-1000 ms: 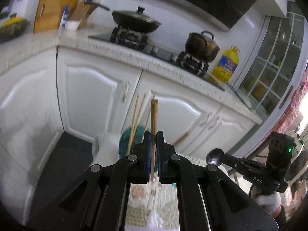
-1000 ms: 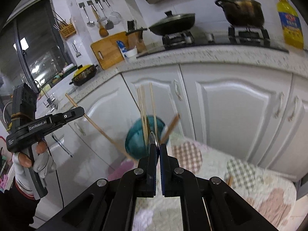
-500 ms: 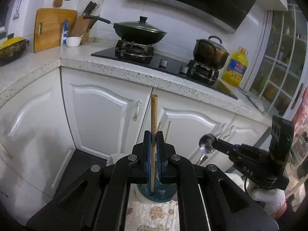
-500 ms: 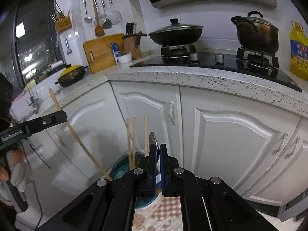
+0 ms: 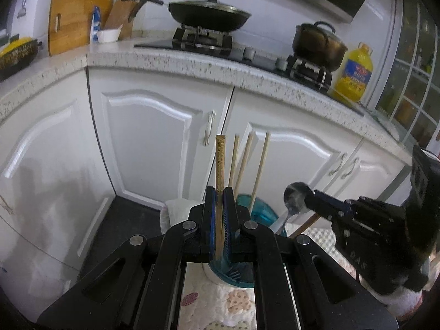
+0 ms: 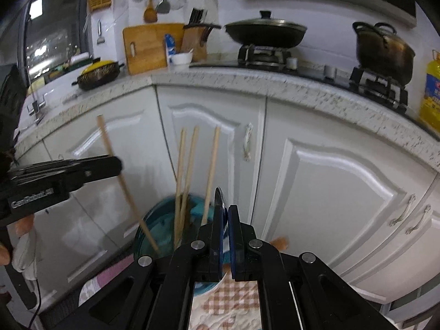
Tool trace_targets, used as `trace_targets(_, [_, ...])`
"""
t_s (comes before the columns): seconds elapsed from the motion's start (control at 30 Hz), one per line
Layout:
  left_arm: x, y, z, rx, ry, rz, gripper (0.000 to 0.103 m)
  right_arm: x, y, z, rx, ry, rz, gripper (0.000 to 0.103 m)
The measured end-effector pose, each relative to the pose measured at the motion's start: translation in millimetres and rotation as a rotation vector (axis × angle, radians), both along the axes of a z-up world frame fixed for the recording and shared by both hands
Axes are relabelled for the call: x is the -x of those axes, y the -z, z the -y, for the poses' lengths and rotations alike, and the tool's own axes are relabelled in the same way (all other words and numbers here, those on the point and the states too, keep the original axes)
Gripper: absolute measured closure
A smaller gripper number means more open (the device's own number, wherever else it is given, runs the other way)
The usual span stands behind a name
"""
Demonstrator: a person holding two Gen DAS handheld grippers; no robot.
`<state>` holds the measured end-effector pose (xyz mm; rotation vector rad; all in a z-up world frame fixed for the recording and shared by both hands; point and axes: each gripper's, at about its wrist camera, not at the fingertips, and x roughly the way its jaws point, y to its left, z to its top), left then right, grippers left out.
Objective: Organize utensils
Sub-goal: 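Lower the left tool's chopstick into the holder while the right tool lowers the spoon, then open both, then move both open tools back over the last two chopsticks on the quilt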
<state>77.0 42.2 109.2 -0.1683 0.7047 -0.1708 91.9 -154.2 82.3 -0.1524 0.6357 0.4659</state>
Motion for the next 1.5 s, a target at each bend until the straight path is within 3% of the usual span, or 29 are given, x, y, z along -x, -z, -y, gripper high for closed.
trace_targets(0.2, [-6,19,6,-0.010,-0.012,-0.034,0.099,8,22,-3,0.016,-0.031,-0.060,0.099])
trace_targets(0.43, [-6,21,5,0.012,-0.028,-0.058,0.099,9,18,11,-0.058,-0.034,-0.107,0.097])
trace_targets(0.5, [-4,21,4,0.016,-0.031,-0.060,0.096,12,15,14,-0.071,-0.032,-0.101,0.095])
trace_targets(0.6, [0,19,4,0.021,-0.034,-0.061,0.083,17,13,18,-0.080,-0.025,-0.103,0.094])
trace_targets(0.77, [8,16,6,0.011,-0.033,-0.050,0.075,22,11,26,-0.107,-0.002,-0.106,0.077])
trace_targets(1.17, [43,19,22,-0.045,-0.040,-0.035,0.066,49,12,36,-0.118,0.027,-0.110,0.071])
trace_targets(1.5, [72,31,46,-0.080,-0.021,-0.039,0.066,78,21,61,-0.126,0.077,-0.137,0.068])
